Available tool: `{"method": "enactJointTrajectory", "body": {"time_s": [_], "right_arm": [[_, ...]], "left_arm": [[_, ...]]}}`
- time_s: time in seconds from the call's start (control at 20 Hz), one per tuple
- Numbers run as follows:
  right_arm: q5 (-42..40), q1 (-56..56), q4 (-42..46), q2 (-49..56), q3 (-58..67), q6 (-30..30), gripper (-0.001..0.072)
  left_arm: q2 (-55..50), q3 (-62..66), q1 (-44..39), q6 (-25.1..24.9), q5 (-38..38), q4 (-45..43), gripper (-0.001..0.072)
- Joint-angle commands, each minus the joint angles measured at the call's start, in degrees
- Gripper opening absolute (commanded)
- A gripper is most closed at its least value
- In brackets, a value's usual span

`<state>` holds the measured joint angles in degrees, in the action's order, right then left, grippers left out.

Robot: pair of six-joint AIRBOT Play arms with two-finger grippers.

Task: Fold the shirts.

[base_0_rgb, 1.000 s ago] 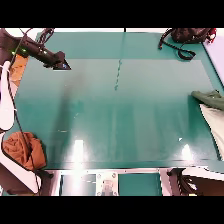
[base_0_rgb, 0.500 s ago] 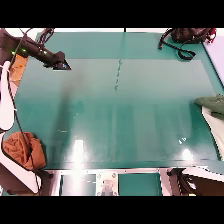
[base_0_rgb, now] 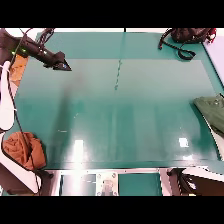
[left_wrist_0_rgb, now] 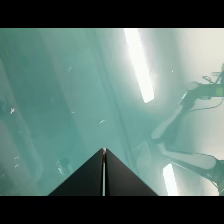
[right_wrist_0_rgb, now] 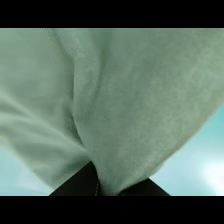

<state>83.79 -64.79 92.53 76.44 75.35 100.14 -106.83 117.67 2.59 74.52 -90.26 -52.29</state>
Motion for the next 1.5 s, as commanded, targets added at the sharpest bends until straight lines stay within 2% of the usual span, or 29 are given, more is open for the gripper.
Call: {"method": "enactJointTrajectory", "body": {"time_s": [0.0,0.1,0.15,0.2,0.25,0.4,0.45,0.55,0.6,0.65,0.7,0.75,0.95,1.05,1.3,1.45], "right_arm": [[0.50,-0.04,7.41,-0.02,-2.64,-0.02,0.0098],[0.48,-0.20,9.57,-0.02,-3.65,0.00,0.0129],[0.83,-0.52,9.55,-0.02,-4.31,0.02,0.0364],[2.03,-0.81,9.57,0.00,-5.01,-0.07,0.0640],[3.37,-1.18,9.73,0.02,-5.73,-0.09,0.0664],[6.78,-2.08,8.59,0.02,-5.95,0.61,0.0665],[7.26,-1.64,5.60,0.02,-5.09,1.84,0.0664],[6.75,0.72,-6.67,0.02,-2.49,1.79,0.0664],[6.21,2.80,-12.20,0.02,-0.94,1.66,0.0646],[5.05,5.75,-17.00,0.02,0.96,1.60,0.0482],[3.63,9.20,-20.57,0.00,2.64,0.33,0.0207],[2.10,13.53,-23.21,-0.04,4.07,-0.81,0.0045],[0.09,31.65,-24.15,-0.68,2.75,-5.68,0.0026],[-2.69,39.56,-24.00,-2.80,-1.92,-8.35,0.0026],[-12.33,52.46,-24.06,-14.93,-21.99,-10.47,0.0026],[-16.20,57.90,-24.20,-20.92,-30.08,-10.47,0.0027]], "left_arm": [[0.04,0.04,-0.04,0.00,-1.40,0.00,0.0023],[0.04,0.04,-0.04,0.00,-2.19,0.00,0.0024],[0.04,0.04,-0.04,0.00,-2.38,0.00,0.0024],[0.04,0.04,-0.04,0.02,-2.38,0.00,0.0024],[0.04,0.04,-0.04,0.02,-2.34,0.15,0.0024],[0.04,0.04,-0.04,0.00,-1.51,1.22,0.0023],[0.07,0.04,-0.04,0.02,-0.63,1.51,0.0023],[0.57,0.07,-0.04,0.04,0.15,2.21,0.0022],[1.29,0.04,-0.04,0.26,0.39,2.16,0.0022],[2.43,0.07,-0.04,0.72,0.87,2.05,0.0022],[3.91,0.04,-0.04,1.68,1.38,1.62,0.0022],[5.49,0.04,-0.04,2.21,1.36,1.11,0.0022],[13.11,-8.11,-0.07,4.72,0.66,-2.86,0.0022],[19.45,-18.71,-0.04,4.72,1.81,-4.22,0.0022],[40.59,-50.49,-0.04,5.25,8.90,-9.92,0.0022],[50.31,-62.88,-0.04,6.69,11.28,-11.87,0.0022]]}}
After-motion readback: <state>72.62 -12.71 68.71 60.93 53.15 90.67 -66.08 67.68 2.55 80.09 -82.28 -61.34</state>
